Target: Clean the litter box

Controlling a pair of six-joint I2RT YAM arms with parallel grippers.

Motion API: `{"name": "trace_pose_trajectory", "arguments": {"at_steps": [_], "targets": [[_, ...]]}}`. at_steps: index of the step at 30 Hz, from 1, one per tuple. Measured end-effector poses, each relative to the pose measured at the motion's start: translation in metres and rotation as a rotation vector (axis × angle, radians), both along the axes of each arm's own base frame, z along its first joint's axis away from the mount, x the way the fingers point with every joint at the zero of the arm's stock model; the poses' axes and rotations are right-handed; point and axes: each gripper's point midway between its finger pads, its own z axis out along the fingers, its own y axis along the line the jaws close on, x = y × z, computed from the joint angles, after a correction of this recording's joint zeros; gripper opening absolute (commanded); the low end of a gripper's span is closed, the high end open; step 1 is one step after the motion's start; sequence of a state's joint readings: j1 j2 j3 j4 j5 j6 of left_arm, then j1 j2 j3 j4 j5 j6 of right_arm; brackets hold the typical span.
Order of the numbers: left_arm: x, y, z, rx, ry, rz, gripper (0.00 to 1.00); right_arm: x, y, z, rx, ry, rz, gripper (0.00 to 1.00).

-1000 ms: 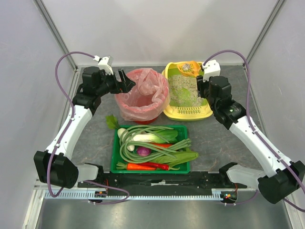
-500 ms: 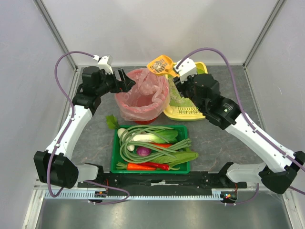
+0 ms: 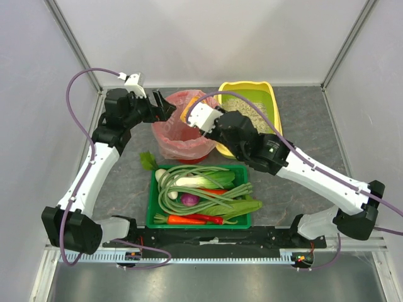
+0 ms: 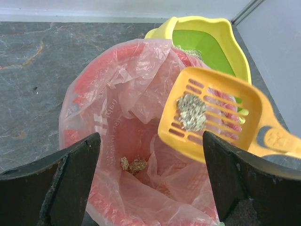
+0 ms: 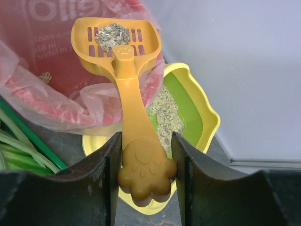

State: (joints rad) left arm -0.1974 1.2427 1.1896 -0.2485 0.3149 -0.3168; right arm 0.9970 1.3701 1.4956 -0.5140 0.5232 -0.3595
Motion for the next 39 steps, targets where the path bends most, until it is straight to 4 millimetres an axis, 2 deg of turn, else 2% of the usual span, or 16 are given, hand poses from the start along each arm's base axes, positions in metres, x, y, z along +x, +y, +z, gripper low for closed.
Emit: {"name": "trace_pose_trajectory", "arguments": {"at_steps": [4,9,21,28,39], "targets": [[-0.001,0.000,0.001,0.000,-0.003,0.000,0.96,-0.009,0.011,-0.008,-0.109,-0.018,0.040,0.00],[-0.005,0.001,-0.001,0.001,-0.002,0.001,0.96,-0.015,0.014,-0.011,-0.228,-0.061,0.055,0.00],[-0.008,0.007,-0.004,0.023,-0.010,0.021,0.96,-0.010,0.014,-0.005,-0.422,-0.147,0.055,0.00],[-0.010,0.009,-0.006,0.032,-0.007,0.022,0.96,-0.021,0.037,-0.010,-0.558,-0.200,0.124,0.00],[-0.011,0.012,-0.011,0.043,-0.001,0.039,0.96,-0.019,0.037,-0.004,-0.626,-0.248,0.121,0.00]]}}
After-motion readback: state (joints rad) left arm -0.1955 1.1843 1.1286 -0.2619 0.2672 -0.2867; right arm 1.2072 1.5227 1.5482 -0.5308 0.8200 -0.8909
